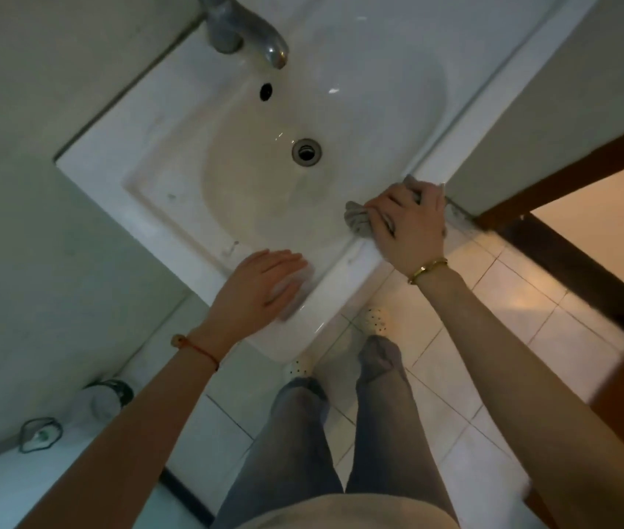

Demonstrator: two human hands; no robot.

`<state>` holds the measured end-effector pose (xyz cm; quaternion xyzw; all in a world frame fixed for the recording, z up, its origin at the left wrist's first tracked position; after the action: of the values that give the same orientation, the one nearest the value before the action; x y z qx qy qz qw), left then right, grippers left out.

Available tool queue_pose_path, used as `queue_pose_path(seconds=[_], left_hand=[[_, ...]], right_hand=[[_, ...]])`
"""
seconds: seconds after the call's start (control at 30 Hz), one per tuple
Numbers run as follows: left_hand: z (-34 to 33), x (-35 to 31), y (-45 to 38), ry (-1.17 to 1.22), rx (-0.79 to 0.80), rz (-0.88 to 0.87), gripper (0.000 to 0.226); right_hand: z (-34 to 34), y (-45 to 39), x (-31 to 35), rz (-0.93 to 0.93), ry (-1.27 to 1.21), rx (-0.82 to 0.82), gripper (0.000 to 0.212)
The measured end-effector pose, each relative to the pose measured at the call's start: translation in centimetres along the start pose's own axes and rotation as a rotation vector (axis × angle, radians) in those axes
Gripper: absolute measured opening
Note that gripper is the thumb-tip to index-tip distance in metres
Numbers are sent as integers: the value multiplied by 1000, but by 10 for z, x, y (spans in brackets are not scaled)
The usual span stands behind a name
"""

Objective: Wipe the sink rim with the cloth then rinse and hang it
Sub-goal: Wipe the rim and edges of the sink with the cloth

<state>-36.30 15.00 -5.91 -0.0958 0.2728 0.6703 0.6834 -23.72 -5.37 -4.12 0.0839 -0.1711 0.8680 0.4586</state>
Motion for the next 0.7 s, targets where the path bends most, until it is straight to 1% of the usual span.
queue_pose_path(seconds=[0.03,0.07,0.17,0.2,0.27,0.3,0.33,0.4,0.47,0.5,0.53,0.6,0.63,0.7], left_hand=[[-1,0,1,-10,-2,-3,39],[-2,0,1,-28,0,-7,42],[-3,1,1,-64,1,13,48],[-3,0,1,-69,-11,17,48],[-3,1,2,-80,-47,18,46],[-3,2,1,-87,-64,21,44],[-3,3,1,-94,-76,27,43],[-3,4,1,-101,-93,41,43],[-4,4,0,-104,-96,41,42],[-4,4,-1,-105,-102,39,42],[-4,5,-1,-101,-107,36,42],[-3,6,-2,-76,-105,29,42],[-3,6,-1,-66,-106,27,41],[-2,6,-1,-73,-113,20,40]], right_hand=[[-3,7,13,-33,1,-6,23],[-8,17,30,-21,-4,0,24],[-19,48,73,135,-98,-1,24],[-19,51,74,174,-117,9,24],[-18,45,63,227,-70,45,27],[-17,38,52,217,-29,46,29],[-14,28,39,168,-2,39,30],[-6,11,17,12,32,-11,30],[-4,10,21,-99,56,-27,32],[-7,15,33,-95,59,-16,32],[-12,24,49,-53,45,4,31],[-19,47,81,92,-19,40,28],[-19,52,86,160,-45,66,28],[-18,42,72,257,-23,111,28]])
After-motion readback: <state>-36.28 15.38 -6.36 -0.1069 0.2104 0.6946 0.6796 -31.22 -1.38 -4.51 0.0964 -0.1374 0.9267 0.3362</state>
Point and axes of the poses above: each hand's wrist, its own y-axis away from the middle knuckle, its own z-axis out of the back of the hand, x = y × z, the point moved 6 cm from there along -y, towards the middle knuckle, and after that the axes turned 13 degrees about z, right-handed, at the moved point
